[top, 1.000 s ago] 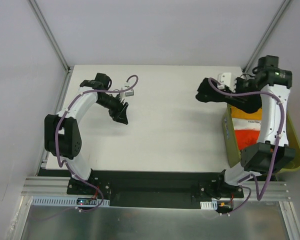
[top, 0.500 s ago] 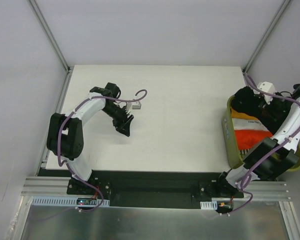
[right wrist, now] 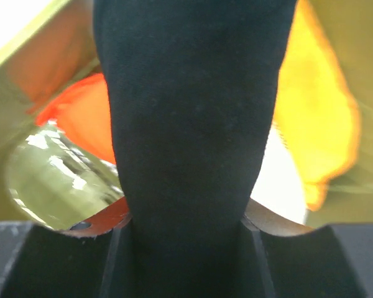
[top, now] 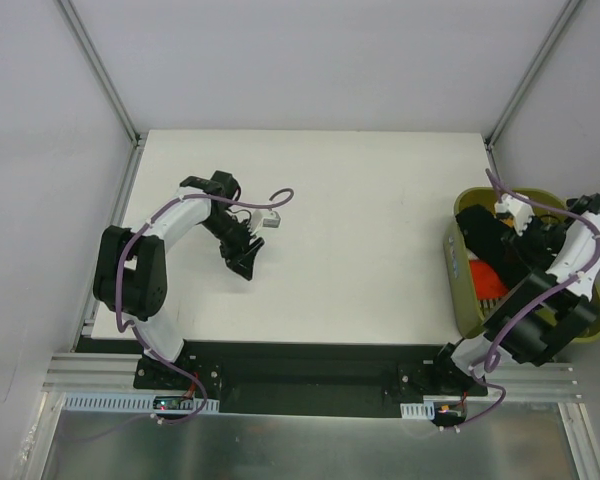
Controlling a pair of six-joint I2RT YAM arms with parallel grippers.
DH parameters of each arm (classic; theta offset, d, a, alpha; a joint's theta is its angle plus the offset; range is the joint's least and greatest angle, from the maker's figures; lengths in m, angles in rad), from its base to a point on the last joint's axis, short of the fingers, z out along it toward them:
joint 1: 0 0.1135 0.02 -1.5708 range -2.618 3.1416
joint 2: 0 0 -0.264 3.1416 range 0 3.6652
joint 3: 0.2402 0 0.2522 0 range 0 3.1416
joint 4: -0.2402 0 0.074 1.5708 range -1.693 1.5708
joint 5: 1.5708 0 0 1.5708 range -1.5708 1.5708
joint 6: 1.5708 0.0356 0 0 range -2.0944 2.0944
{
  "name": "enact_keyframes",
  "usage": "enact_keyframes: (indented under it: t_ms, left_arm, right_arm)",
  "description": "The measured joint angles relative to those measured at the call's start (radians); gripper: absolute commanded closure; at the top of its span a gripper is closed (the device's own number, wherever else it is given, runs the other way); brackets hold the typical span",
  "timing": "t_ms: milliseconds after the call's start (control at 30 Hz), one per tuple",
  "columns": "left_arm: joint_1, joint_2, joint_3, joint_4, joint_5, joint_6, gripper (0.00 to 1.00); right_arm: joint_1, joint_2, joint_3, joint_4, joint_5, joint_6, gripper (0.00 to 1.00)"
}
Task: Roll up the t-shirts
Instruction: Roll the T-shirt to the center of the board.
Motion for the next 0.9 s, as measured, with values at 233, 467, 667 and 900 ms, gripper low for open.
enact_keyframes:
  t_ms: [233, 467, 667, 900]
  left_arm:
    - [-0.026, 0.0, 0.078, 0.006, -0.05, -0.016, 0.47]
    - [0.011, 0.001, 0.283, 0.079, -0.092, -0.085, 0.44]
    - [0.104, 0.003, 0.406, 0.14, -0.057, -0.183, 0.4]
    - [0.119, -0.01, 0.423, 0.188, 0.014, -0.237, 0.38]
  right_arm:
    - [-0.011, -0.005, 0.285, -0.035, -0.059, -0.001, 0.99]
    - [0.247, -0.172, 0.286, 0.014, -0.089, -0.001, 0.99]
    - [0.695, -0.267, 0.166, 0.148, -0.025, 0.107, 0.99]
    - [1.018, -0.106, 0.026, 0.425, 0.122, 0.337, 0.99]
